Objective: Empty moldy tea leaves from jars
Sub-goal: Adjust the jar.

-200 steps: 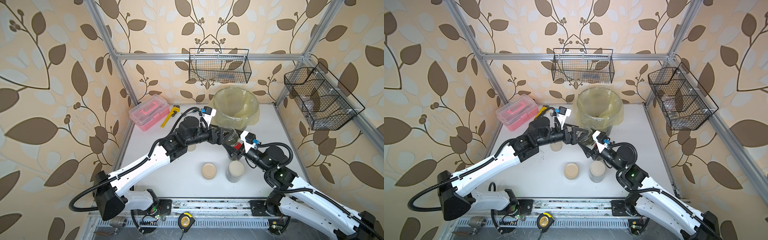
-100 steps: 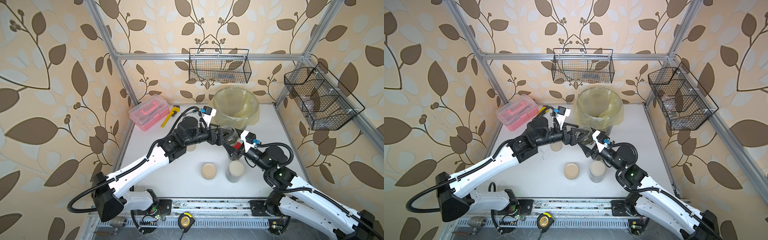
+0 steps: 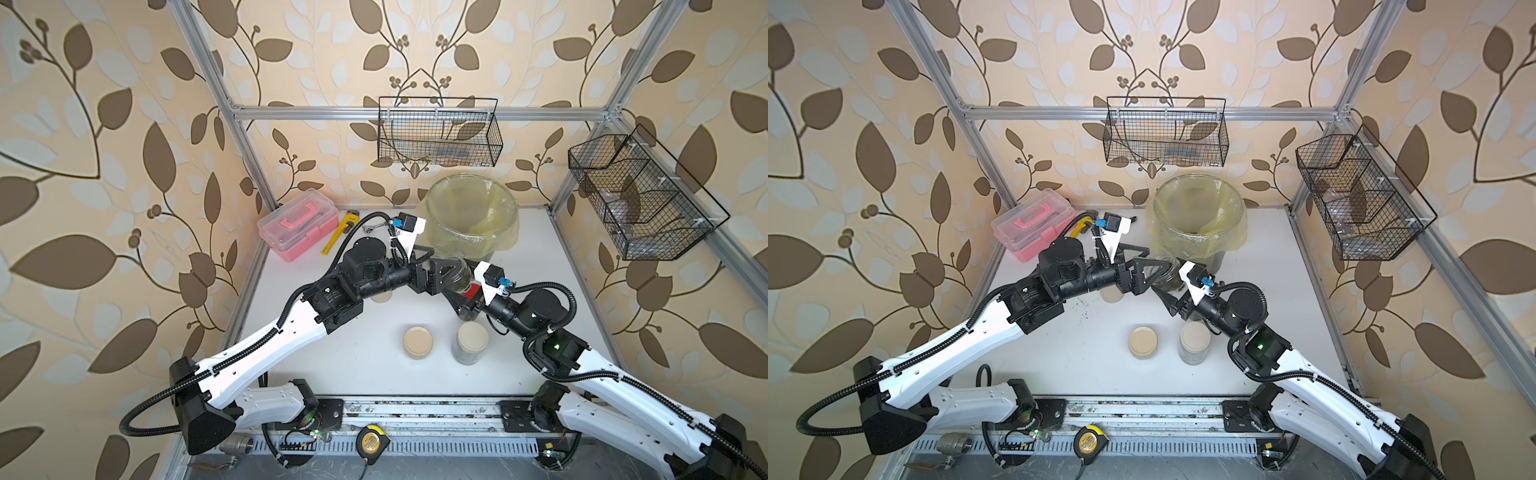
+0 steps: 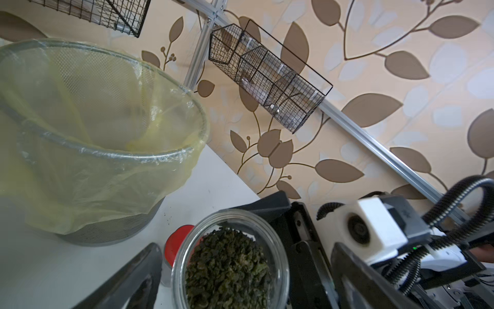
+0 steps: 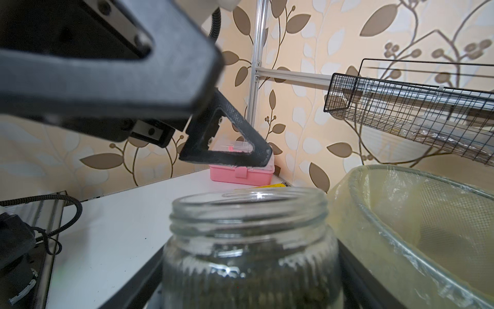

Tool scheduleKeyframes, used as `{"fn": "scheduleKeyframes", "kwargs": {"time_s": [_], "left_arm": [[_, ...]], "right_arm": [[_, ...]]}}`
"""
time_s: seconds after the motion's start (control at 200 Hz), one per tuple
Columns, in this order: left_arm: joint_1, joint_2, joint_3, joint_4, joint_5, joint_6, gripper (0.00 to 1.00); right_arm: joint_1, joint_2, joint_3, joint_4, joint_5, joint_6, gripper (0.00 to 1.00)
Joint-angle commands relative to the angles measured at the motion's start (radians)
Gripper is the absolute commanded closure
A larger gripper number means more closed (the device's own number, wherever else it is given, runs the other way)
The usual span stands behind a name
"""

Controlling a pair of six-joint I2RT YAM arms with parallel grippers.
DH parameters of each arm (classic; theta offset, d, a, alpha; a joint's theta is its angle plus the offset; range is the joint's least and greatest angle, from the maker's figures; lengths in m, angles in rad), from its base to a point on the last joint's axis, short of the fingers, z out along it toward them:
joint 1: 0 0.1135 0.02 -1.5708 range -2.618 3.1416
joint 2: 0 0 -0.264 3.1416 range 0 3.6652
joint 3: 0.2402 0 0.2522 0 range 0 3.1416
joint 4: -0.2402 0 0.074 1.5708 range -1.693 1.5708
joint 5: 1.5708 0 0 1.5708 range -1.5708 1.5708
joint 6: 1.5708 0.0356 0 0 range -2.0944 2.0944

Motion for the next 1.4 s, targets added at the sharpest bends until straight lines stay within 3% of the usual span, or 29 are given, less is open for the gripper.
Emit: {"fn": "scheduleKeyframes", "kwargs": {"time_s": [0.0,0.15,0.47,0.73,0.805,0.925,1.115,1.399], "left_arm": [[-0.005,0.023,0.048,-0.043,0.01,0.04,0.01],[-0.007,0.062,0.067,-0.05,0.082,0.041,0.01],[-0.007,0.123,0.078,-0.008,0.099,-0.045,0.01],[-0.007,0.147,0.125,-0.089,0.084,-0.086,0.25],[-0.007,0.141,0.126,-0.073,0.09,-0.118,0.32],[-0.007,0.128,0.146,-0.079,0.043,-0.179,0.42],[-0.005,0.097,0.155,-0.074,-0.023,-0.244,0.51],[-0.004,0.069,0.158,-0.037,-0.018,-0.269,0.53]], "right_arm": [[-0.001,-0.006,0.045,0.056,-0.019,-0.01,0.75],[-0.001,-0.006,0.045,0.057,-0.018,-0.01,0.75],[0.0,-0.014,0.038,0.055,-0.026,-0.017,0.75],[0.0,-0.01,0.036,0.065,-0.028,-0.025,0.72],[0.0,-0.01,0.033,0.071,-0.026,-0.028,0.63],[0.0,-0.014,0.015,0.107,-0.017,-0.028,0.31],[0.0,-0.019,-0.039,0.24,0.019,-0.02,0.01],[-0.018,0.053,-0.082,0.432,-0.033,-0.016,0.01]]}}
